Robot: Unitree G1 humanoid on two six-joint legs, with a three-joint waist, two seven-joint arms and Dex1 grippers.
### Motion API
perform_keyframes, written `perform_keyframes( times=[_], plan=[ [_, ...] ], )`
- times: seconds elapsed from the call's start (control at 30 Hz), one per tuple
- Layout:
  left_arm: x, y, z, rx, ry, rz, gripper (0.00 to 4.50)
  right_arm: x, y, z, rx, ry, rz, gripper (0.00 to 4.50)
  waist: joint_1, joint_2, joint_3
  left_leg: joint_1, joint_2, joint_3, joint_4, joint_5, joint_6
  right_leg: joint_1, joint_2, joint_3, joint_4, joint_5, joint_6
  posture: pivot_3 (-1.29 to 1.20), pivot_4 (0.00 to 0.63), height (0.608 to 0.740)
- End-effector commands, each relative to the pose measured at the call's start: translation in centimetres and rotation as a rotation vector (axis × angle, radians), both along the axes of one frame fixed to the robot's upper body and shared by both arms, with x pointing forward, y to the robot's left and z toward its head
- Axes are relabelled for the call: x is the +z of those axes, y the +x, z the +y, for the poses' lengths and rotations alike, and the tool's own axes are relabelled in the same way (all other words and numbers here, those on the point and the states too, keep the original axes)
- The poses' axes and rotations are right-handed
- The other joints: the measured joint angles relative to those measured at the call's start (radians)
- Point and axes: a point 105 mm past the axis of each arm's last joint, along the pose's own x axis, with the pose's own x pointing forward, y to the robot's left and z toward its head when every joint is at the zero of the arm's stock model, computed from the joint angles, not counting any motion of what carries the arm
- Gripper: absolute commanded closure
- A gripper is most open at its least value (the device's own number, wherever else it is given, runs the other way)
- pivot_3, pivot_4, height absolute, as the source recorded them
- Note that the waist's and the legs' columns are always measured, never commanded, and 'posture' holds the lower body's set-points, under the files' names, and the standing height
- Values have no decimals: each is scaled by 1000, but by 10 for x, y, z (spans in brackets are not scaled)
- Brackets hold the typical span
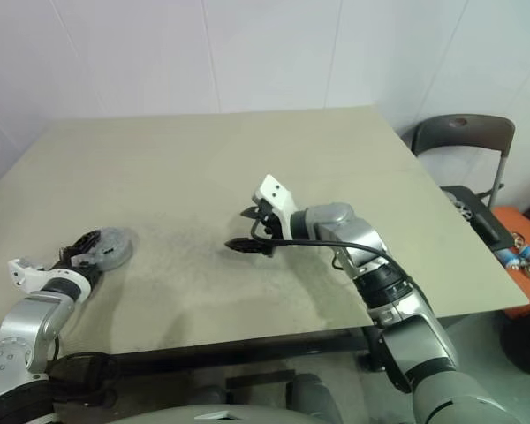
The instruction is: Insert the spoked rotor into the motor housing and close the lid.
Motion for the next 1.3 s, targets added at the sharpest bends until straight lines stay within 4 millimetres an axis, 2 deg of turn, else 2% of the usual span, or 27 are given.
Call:
perform_keyframes(
  times=[0.03, 0.4, 0.63, 0.73, 0.87, 1.0, 1.07, 1.17, 1.3],
  plan=[
    [1, -4, -18, -54, 7, 27, 34, 16, 4, -1, -1, 32, -64, 0, 0, 0, 0, 0, 0, 0, 0, 0, 0, 0, 0, 0, 0, 0, 0, 0, 0, 740],
    [3, -16, -52, -140, 57, 71, 34, 15, 7, -3, 2, 25, -80, 0, 10, 0, 0, 1, -1, 0, 0, 0, 0, 1, 0, 0, 0, 0, 0, 0, 0, 740],
    [11, -7, -84, -295, 131, 39, 34, 14, 9, -8, -10, 28, -92, 0, 30, 0, 0, 1, -2, 0, 1, 0, 0, 2, 1, 0, 0, 0, -1, 0, 0, 740],
    [17, -4, -95, -384, 217, 24, 34, 15, 9, -11, -18, 34, -95, 0, 29, 0, 0, 1, -3, 0, 2, 0, 0, 2, 1, 0, 0, -1, -1, 0, 0, 740],
    [28, 2, -107, -508, 374, -15, 34, 12, 10, -21, -37, 43, -104, 0, 25, 0, 0, 1, -4, 0, 1, 0, 0, 2, 3, 0, 0, 0, -1, 0, 0, 740],
    [61, 9, -123, -666, 628, -188, 34, 9, 8, -46, -53, 51, -104, 0, 26, 1, 0, 1, -4, 0, 1, 0, 0, 2, 4, -1, 0, 0, -1, 0, 0, 740],
    [68, 10, -126, -749, 828, -238, 34, 5, 8, -55, -60, 45, -100, 0, 24, 1, 0, 1, -5, 0, 1, 1, 0, 2, 4, -1, 0, -1, -1, 0, 0, 740],
    [74, 10, -126, -819, 1008, -316, 34, -1, 7, -61, -67, 32, -102, 0, 18, 3, 2, 2, -4, 2, 1, 1, 0, 2, 7, 1, 0, -2, -4, 0, 0, 740],
    [83, 14, -111, -823, 1165, -422, 34, -8, 3, -62, -46, 19, -103, 0, 19, 4, 2, 3, -1, 3, 1, 1, 0, 2, 10, 2, 0, -2, -4, 0, 0, 740]
  ],
)
